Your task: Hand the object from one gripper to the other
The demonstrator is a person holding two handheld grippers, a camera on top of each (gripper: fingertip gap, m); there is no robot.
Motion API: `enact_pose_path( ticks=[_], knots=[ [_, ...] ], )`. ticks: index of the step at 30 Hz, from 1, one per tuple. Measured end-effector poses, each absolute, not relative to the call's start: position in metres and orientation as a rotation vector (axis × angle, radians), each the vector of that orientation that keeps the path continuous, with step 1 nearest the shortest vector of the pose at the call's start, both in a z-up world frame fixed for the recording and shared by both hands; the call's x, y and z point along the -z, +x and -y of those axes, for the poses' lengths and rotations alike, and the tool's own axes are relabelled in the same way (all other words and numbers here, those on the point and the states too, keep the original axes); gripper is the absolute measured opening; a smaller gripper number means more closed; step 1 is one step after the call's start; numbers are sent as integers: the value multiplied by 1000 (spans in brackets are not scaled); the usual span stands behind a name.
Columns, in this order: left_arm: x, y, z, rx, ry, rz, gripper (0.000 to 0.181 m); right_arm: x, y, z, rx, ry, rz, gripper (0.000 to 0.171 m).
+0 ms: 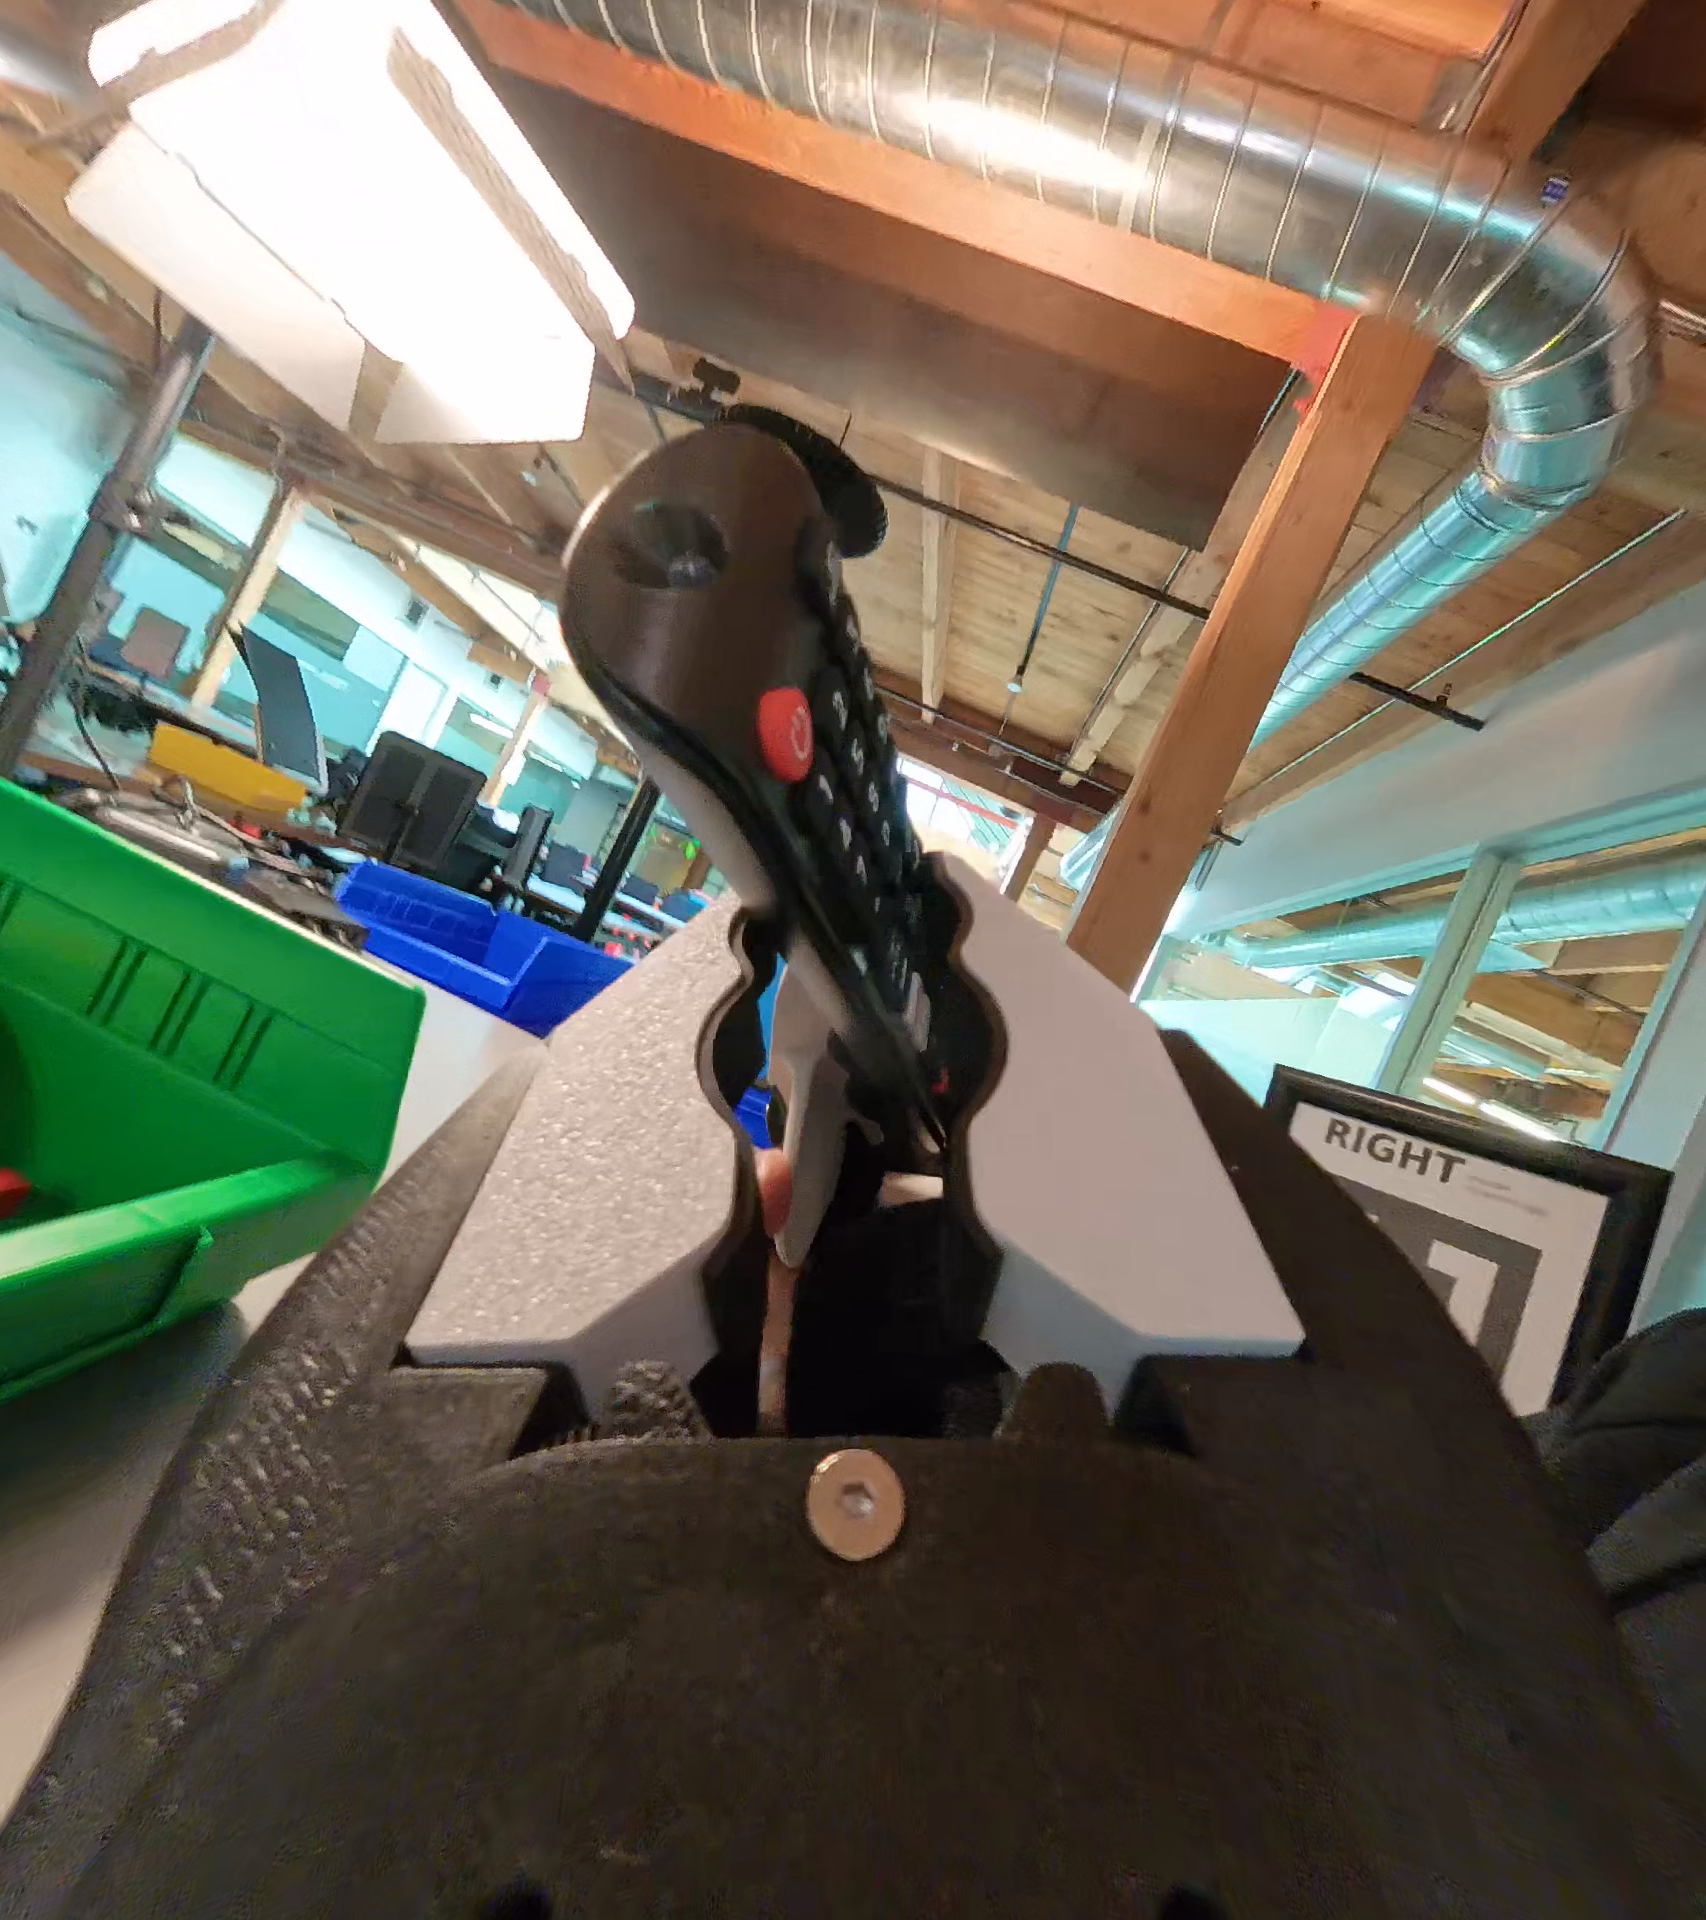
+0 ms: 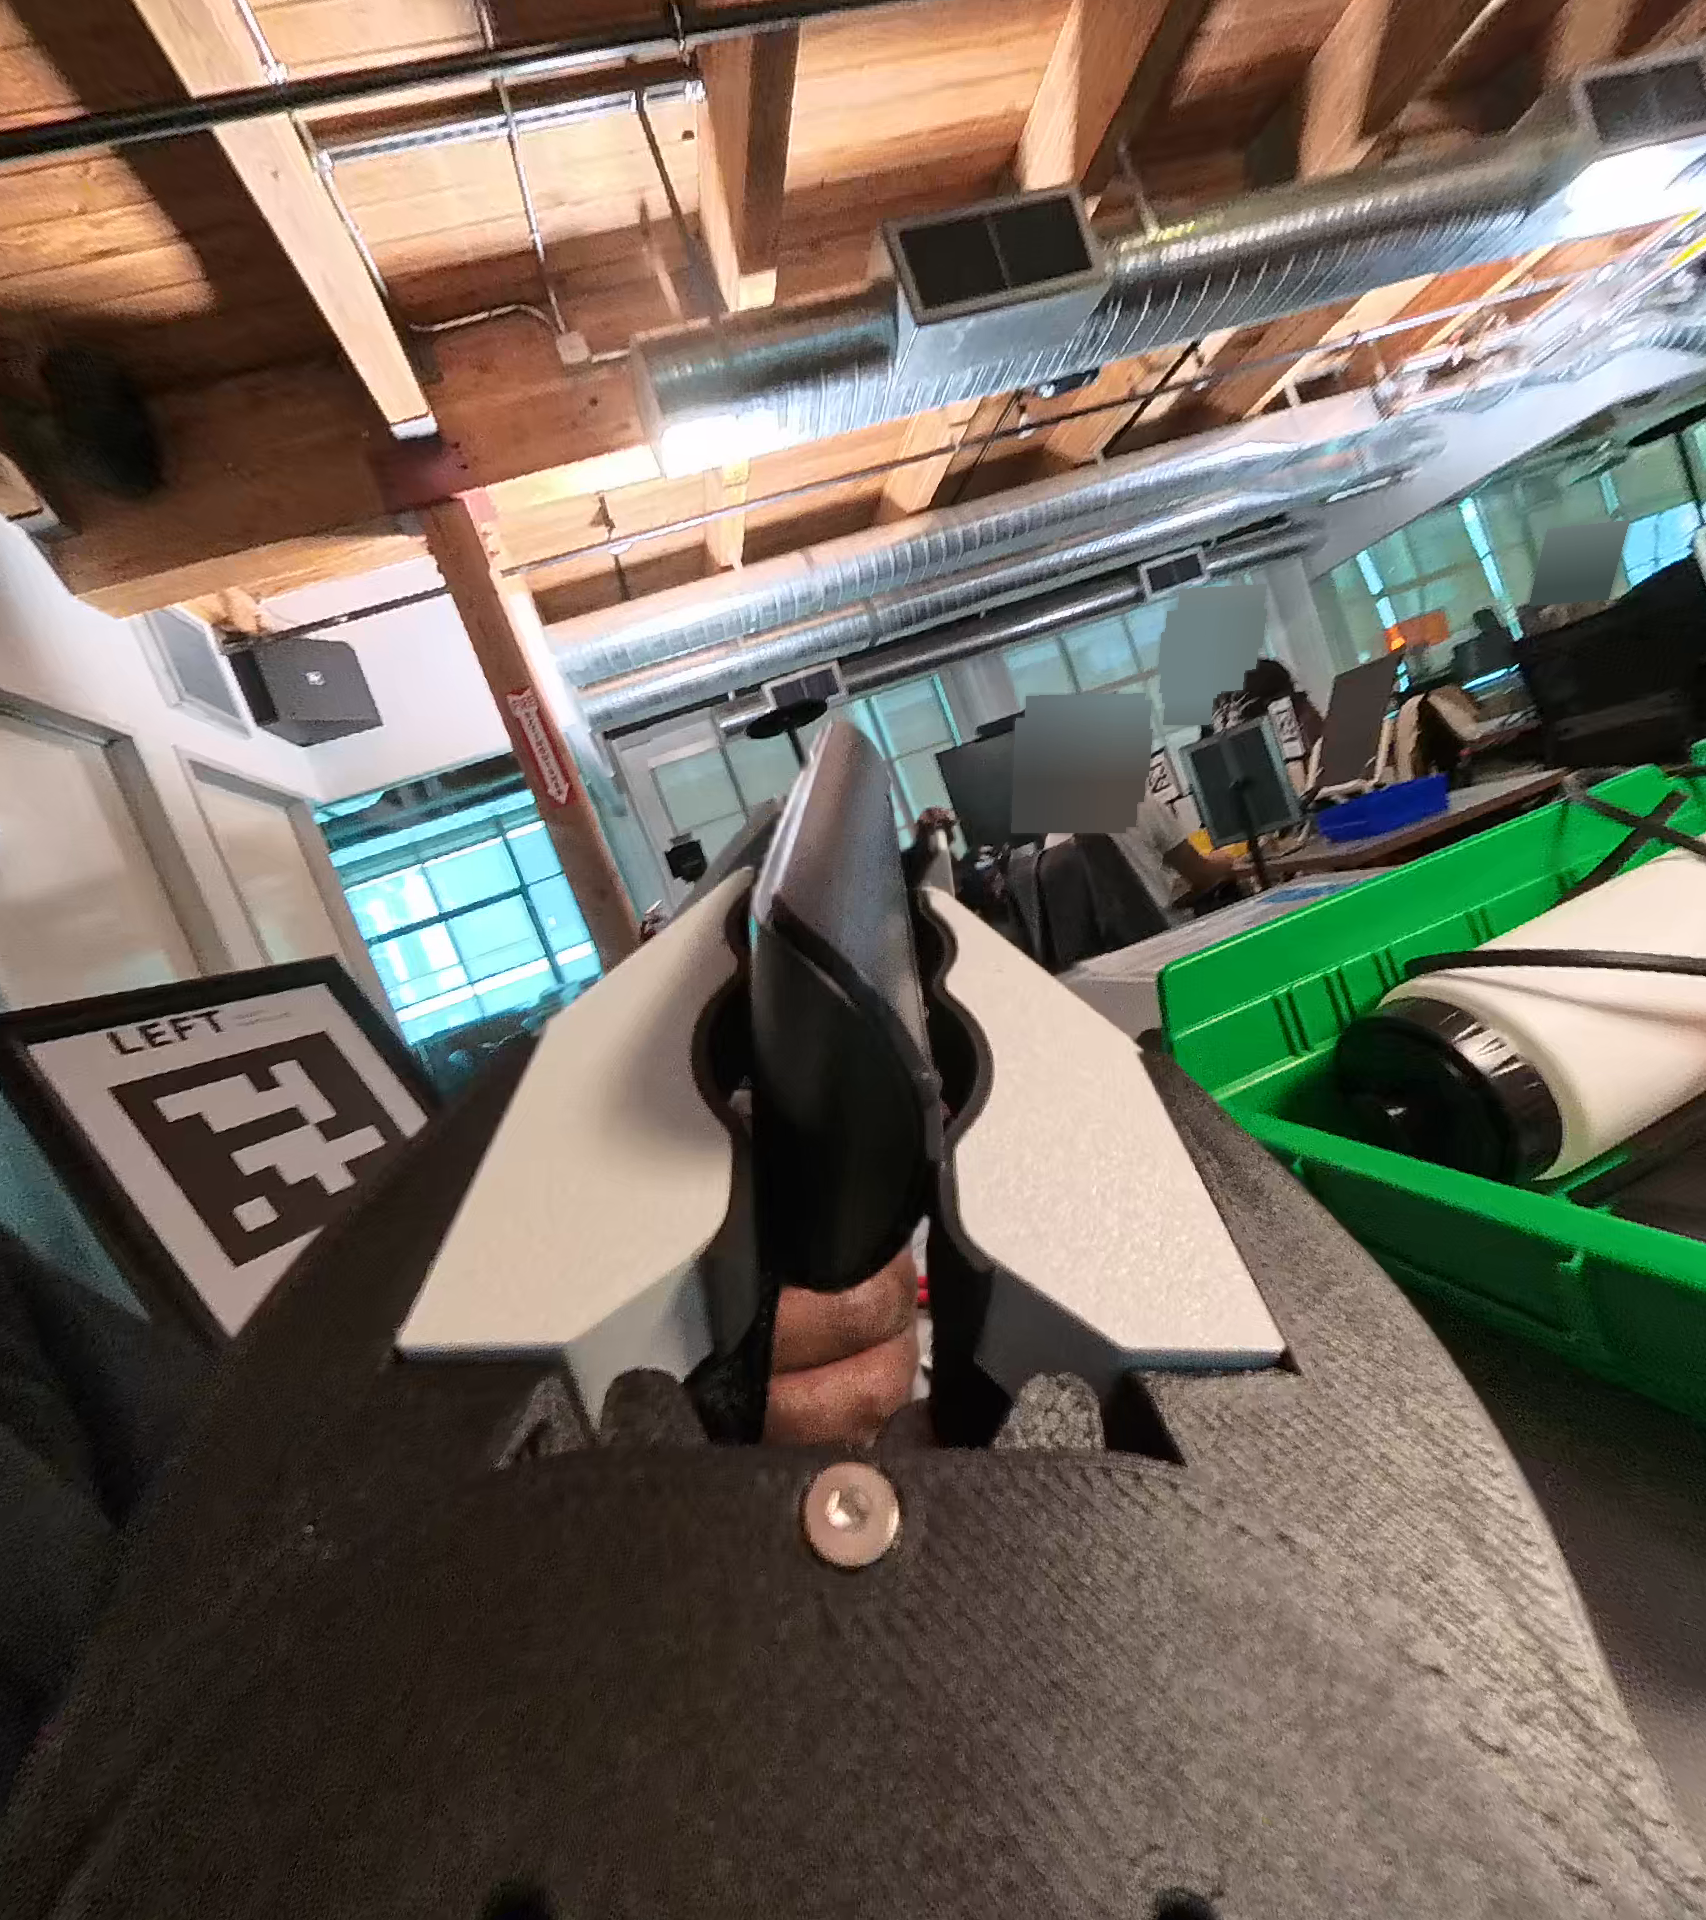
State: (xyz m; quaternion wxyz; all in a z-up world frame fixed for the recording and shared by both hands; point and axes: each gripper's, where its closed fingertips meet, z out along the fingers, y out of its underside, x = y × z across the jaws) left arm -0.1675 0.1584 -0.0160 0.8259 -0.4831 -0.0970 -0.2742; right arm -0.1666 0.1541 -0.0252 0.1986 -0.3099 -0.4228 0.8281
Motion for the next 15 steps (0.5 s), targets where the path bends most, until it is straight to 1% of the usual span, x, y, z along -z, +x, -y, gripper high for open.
enact_pose_path(
  ticks=[3, 7, 8, 11, 13, 14, 15],
  knots=[
    [13, -171, -152, 532, -1016, 191, 27, 28, -168, -150, -2296, -876, 1236, 33],
    [6, -177, -141, 526, -951, 198, 26, 29, -163, -155, -2207, -823, 1372, 52],
    [5, -178, -139, 534, -941, 200, 25, 31, -163, -159, -2174, -812, 1411, 54],
    [8, -177, -144, 542, -967, 204, 25, 34, -156, -163, -2193, -773, 1497, 44],
    [11, -174, -148, 540, -1000, 195, 26, 35, -152, -162, -2204, -750, 1529, 42],
    [13, -172, -150, 532, -1017, 187, 26, 35, -152, -161, -2195, -738, 1539, 39],
    [14, -171, -152, 521, -1033, 182, 25, 36, -150, -160, -2186, -723, 1558, 31]
  ],
)
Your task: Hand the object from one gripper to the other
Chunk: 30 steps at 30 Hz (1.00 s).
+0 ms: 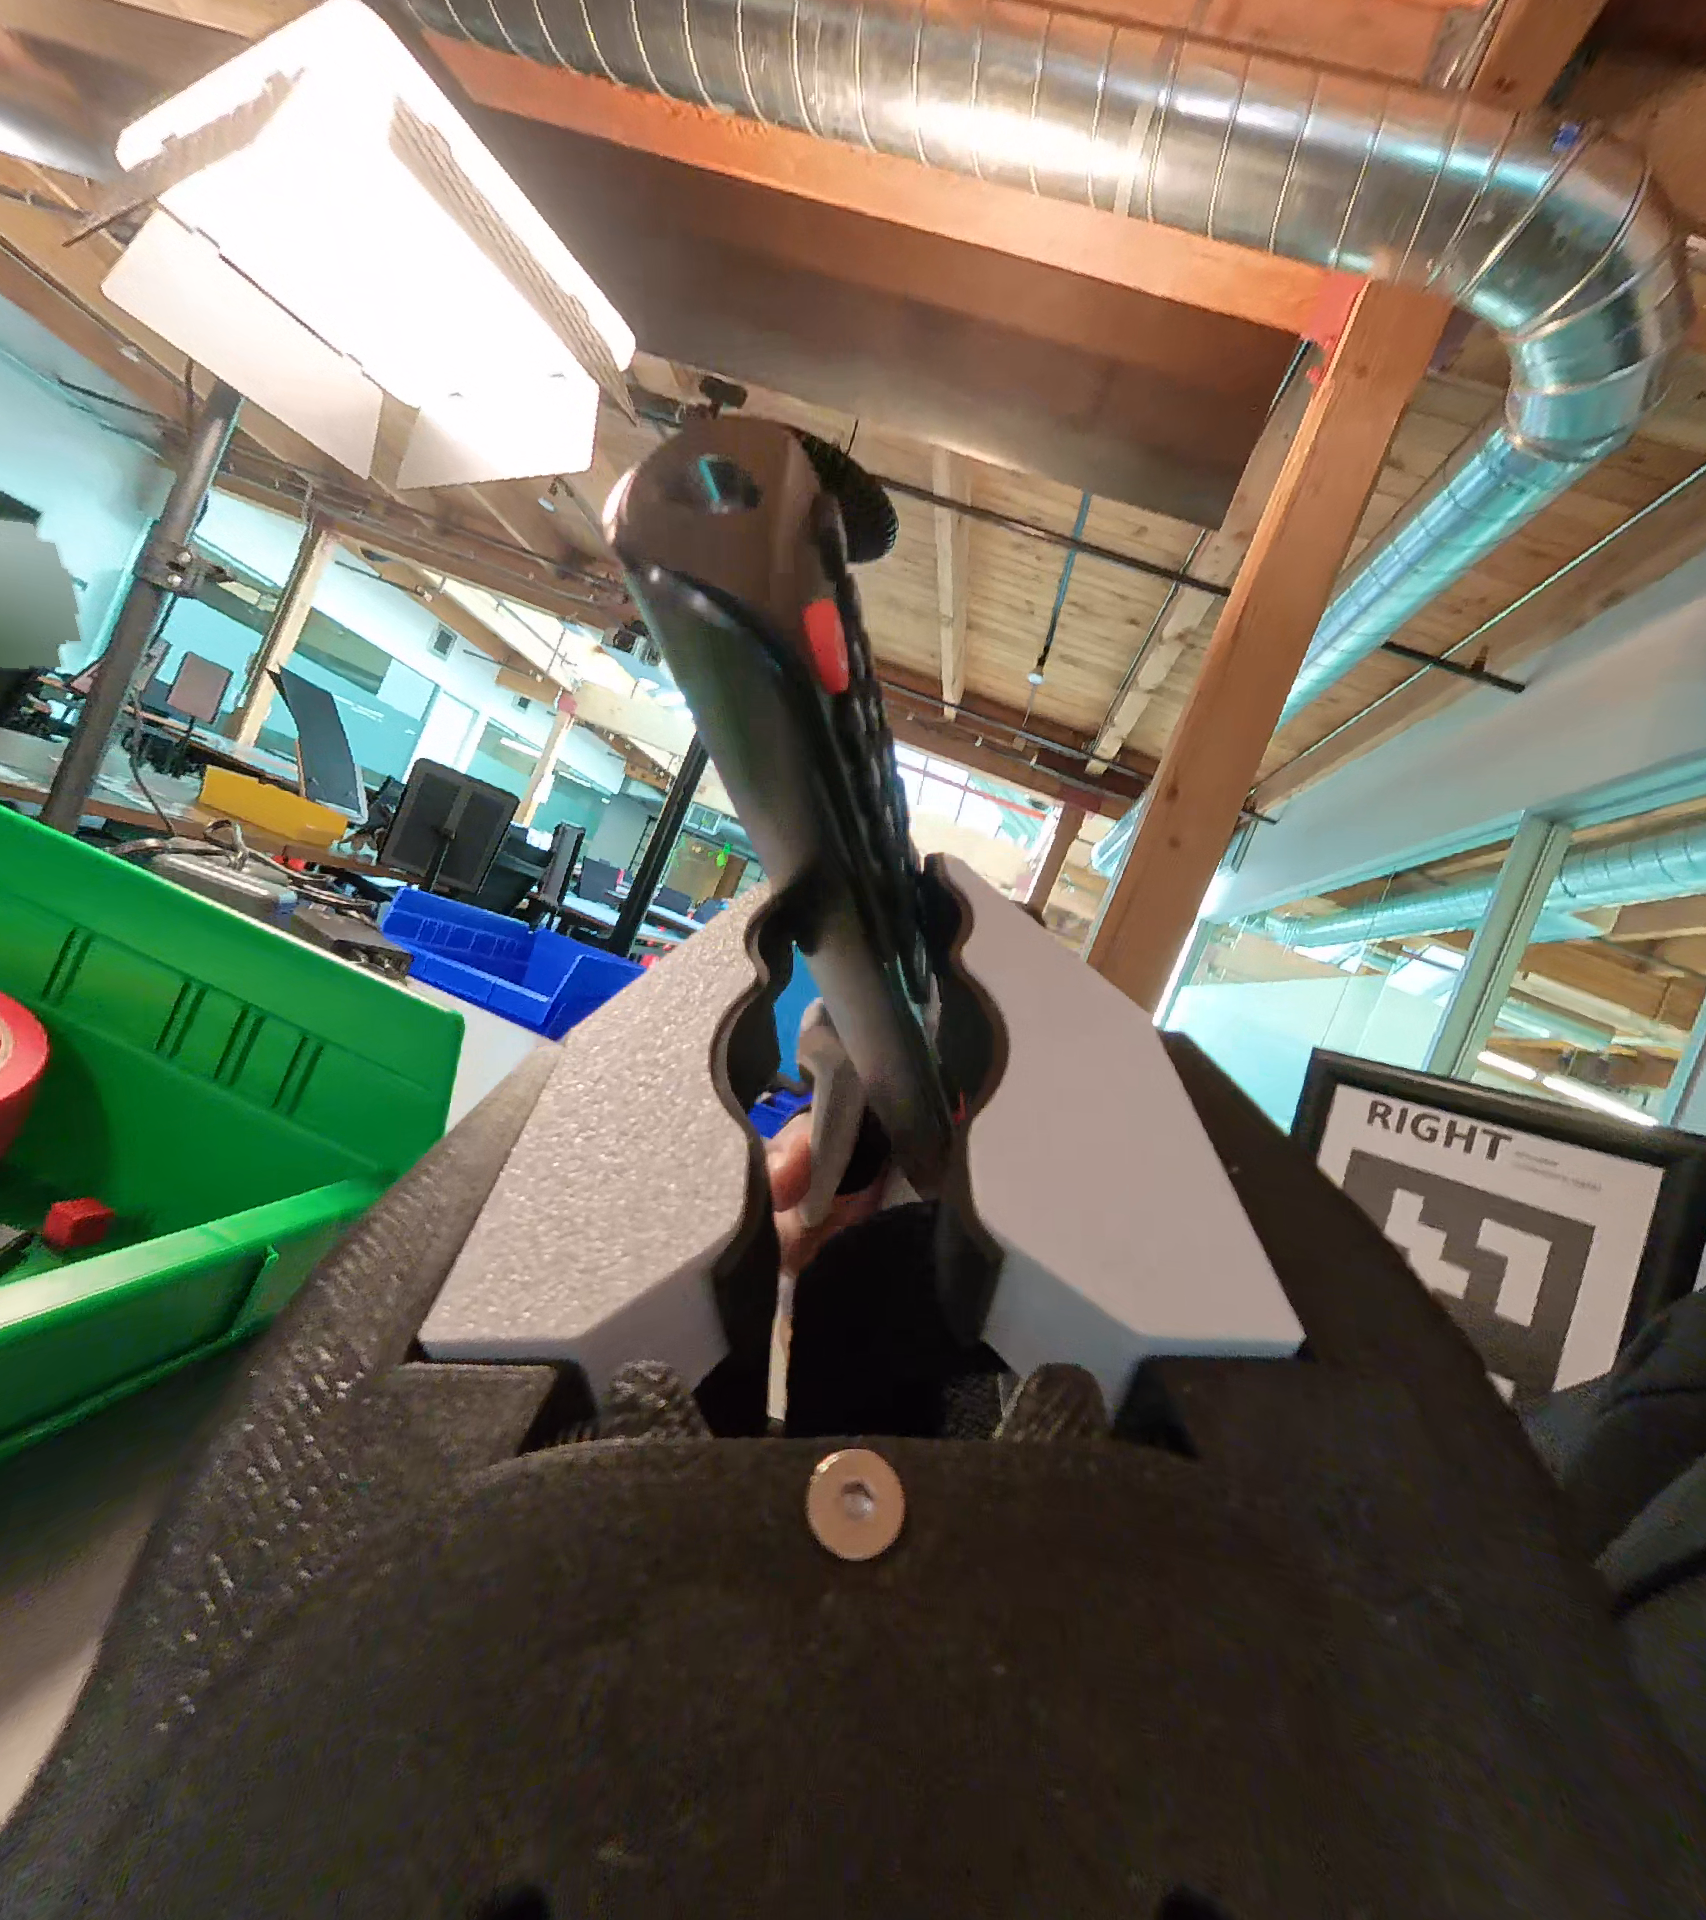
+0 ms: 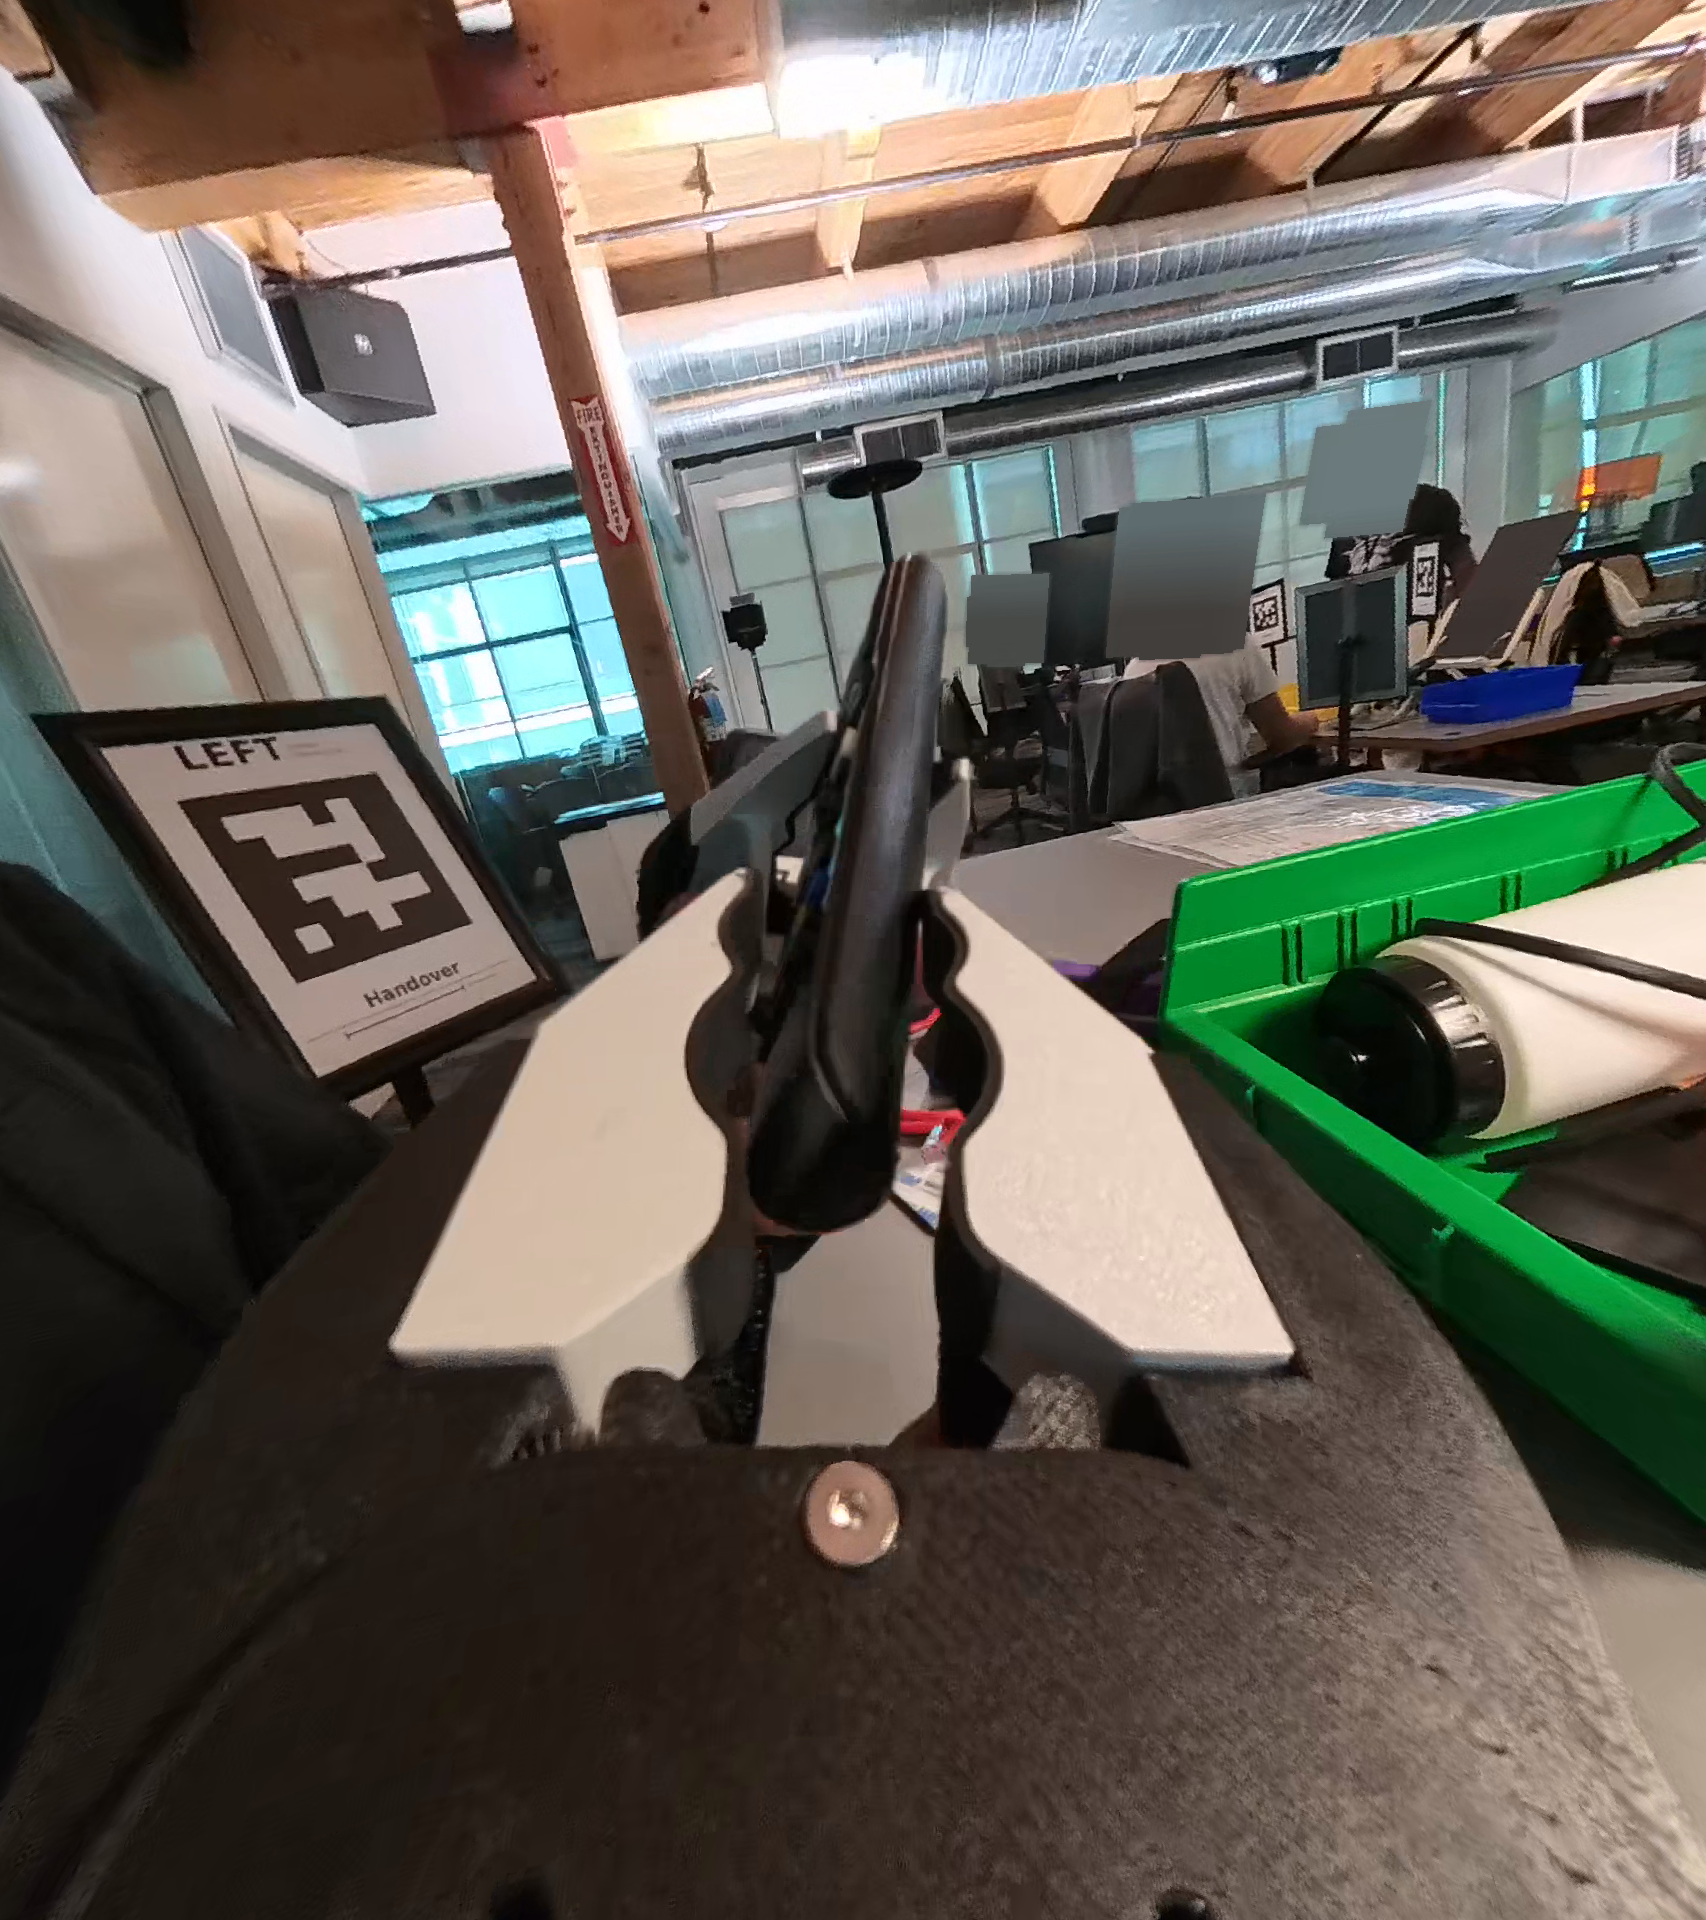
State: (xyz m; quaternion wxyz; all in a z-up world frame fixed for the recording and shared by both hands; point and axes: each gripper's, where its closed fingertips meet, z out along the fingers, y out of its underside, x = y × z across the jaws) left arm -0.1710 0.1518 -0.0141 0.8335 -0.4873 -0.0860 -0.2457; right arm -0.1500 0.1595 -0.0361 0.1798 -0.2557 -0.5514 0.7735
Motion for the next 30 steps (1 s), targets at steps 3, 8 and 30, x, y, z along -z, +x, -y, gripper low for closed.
enact_pose_path(
  ticks=[3, 8, 30],
  knots=[
    [12, -167, -152, 495, -1030, 163, 25, 44, -152, -155, -2143, -739, 1610, 25],
    [18, -163, -161, 501, -1071, 171, 26, 59, -158, -142, -2068, -788, 1686, 23],
    [28, -151, -173, 566, -1147, 147, 43, 37, -161, -163, -2296, -881, 1467, 23]
  ],
)
